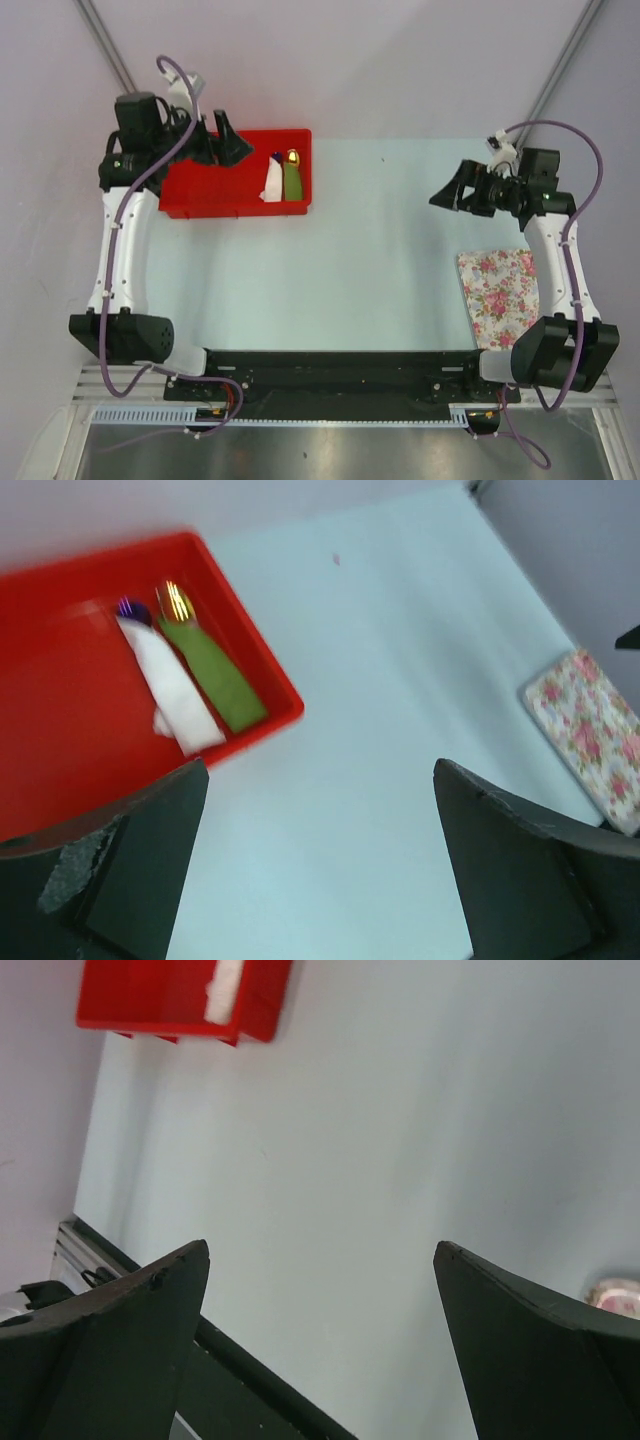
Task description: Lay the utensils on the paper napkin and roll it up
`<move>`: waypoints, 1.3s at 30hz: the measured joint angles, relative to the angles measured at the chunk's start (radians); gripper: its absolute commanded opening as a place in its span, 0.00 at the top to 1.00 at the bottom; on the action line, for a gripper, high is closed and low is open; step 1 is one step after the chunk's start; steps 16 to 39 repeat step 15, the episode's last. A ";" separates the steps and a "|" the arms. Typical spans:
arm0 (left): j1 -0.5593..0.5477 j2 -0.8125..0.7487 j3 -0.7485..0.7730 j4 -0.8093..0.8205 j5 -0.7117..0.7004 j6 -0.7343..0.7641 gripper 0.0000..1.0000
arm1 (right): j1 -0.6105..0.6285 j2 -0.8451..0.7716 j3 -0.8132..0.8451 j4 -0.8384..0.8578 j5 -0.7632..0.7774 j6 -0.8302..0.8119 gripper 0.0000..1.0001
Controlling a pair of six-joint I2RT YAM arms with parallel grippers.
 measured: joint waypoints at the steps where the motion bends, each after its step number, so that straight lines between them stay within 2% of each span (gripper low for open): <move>1: 0.000 -0.019 -0.047 -0.005 0.008 0.000 0.00 | -0.011 -0.014 -0.029 -0.017 0.012 -0.017 0.00; 9: 0.000 -0.210 -0.537 -0.005 -0.060 0.018 0.00 | -0.031 -0.126 -0.247 -0.125 0.106 -0.106 0.00; 14: 0.000 -0.362 -0.692 0.003 -0.128 0.026 0.00 | -0.031 -0.203 -0.296 -0.134 0.133 -0.131 0.00; 39: 0.000 -0.380 -0.705 0.005 -0.136 0.026 0.00 | -0.030 -0.209 -0.296 -0.133 0.133 -0.132 0.00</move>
